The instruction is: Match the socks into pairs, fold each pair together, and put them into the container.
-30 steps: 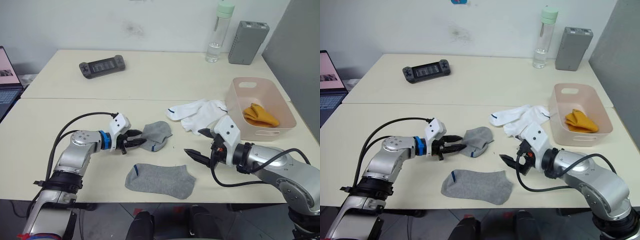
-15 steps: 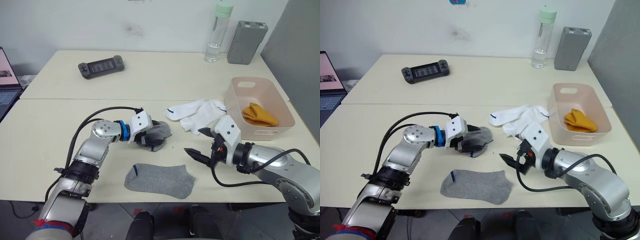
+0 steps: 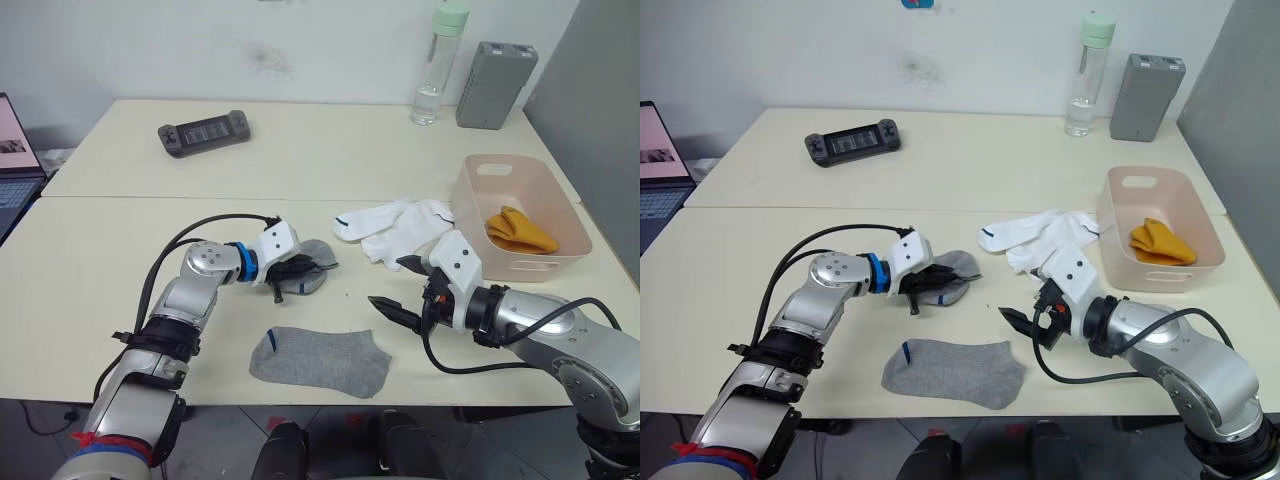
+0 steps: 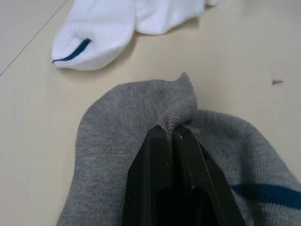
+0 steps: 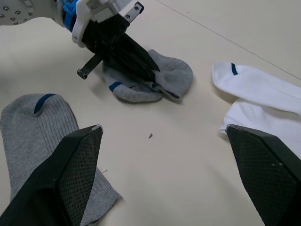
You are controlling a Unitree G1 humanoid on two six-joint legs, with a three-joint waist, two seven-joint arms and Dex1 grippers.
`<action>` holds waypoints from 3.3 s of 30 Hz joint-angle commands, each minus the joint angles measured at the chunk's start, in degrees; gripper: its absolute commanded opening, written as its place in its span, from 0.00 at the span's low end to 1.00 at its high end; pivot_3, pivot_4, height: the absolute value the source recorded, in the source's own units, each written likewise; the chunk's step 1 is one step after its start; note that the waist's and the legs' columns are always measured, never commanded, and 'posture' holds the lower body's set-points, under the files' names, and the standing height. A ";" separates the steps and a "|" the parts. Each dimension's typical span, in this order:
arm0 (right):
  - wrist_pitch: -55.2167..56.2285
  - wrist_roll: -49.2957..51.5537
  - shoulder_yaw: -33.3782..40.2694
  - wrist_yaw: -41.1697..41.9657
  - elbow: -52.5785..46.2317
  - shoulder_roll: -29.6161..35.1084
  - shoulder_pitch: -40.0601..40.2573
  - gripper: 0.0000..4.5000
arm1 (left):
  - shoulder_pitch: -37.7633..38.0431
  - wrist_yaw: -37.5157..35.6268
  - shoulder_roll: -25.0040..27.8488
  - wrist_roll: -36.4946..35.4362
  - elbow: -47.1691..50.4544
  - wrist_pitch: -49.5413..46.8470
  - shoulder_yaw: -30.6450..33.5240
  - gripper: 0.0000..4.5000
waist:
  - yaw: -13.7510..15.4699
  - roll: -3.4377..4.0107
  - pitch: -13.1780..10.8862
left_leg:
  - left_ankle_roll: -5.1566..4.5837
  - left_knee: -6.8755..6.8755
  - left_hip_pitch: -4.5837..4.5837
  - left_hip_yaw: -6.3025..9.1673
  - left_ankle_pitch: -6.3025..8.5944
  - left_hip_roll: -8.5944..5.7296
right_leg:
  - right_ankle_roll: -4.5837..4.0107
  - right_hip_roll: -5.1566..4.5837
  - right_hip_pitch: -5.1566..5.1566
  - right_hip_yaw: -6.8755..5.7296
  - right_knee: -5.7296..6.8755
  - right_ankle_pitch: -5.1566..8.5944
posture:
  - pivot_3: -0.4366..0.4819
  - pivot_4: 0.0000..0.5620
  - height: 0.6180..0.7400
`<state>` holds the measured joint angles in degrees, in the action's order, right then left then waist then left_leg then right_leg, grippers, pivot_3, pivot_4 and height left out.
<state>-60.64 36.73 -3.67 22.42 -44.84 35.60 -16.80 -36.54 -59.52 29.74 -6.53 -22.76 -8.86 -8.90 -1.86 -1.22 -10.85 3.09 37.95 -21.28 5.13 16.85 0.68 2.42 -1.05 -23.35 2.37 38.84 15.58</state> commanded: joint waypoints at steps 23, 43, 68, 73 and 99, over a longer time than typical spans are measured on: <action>4.44 -2.45 -1.04 3.24 1.21 0.93 -0.90 1.00 | -0.33 3.29 14.53 -9.50 18.34 -13.77 9.98 0.01 | 0.19 0.02 0.01 | 0.02 -0.06 0.09 -0.07 -0.01 -0.01 | 0.00 -0.03 0.03 0.04 -0.04 0.00 | 0.48 0.27 1.00; 2.68 -2.30 3.65 3.49 -2.77 6.65 4.31 1.00 | 4.76 1.69 -5.25 -1.28 15.32 -6.46 -8.77 0.06 | 0.05 -0.02 -0.01 | 0.00 0.03 -0.08 -0.04 -0.01 -0.03 | -0.01 -0.02 -0.07 0.03 0.03 -0.01 | 0.48 0.27 1.00; 22.15 -22.67 -12.97 12.93 4.57 14.03 3.74 1.00 | 2.39 -19.23 17.78 4.62 -2.30 31.50 -3.52 1.00 | 0.34 -0.01 -0.01 | 0.01 -0.04 0.17 -0.19 0.00 0.00 | -0.10 -0.03 0.08 0.08 -0.08 0.07 | 0.48 0.27 1.00; 29.61 -32.21 -19.65 15.57 11.96 13.48 -0.98 1.00 | -1.52 -15.91 13.67 9.72 -11.90 42.81 -6.29 1.00 | 0.51 -0.01 0.00 | 0.00 0.03 0.09 -0.18 0.00 -0.03 | -0.03 -0.04 0.09 0.07 -0.15 0.02 | 0.48 0.27 1.00; 40.27 -40.54 -20.78 24.88 30.14 -0.81 -6.39 0.01 | -2.10 -19.41 10.26 4.23 -12.12 37.43 -5.76 0.00 | 0.06 0.12 0.08 | -0.02 0.03 0.31 -0.15 -0.02 -0.04 | -0.01 -0.03 0.18 0.10 0.14 -0.01 | 0.48 0.27 1.00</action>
<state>-18.93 -5.36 -26.59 46.44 -11.70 35.07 -23.42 -38.73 -77.41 39.89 0.28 -37.64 31.31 -16.10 -1.79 -1.10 -10.77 3.07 37.99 -20.97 4.98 16.84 0.66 2.41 -1.08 -23.18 2.46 38.98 15.57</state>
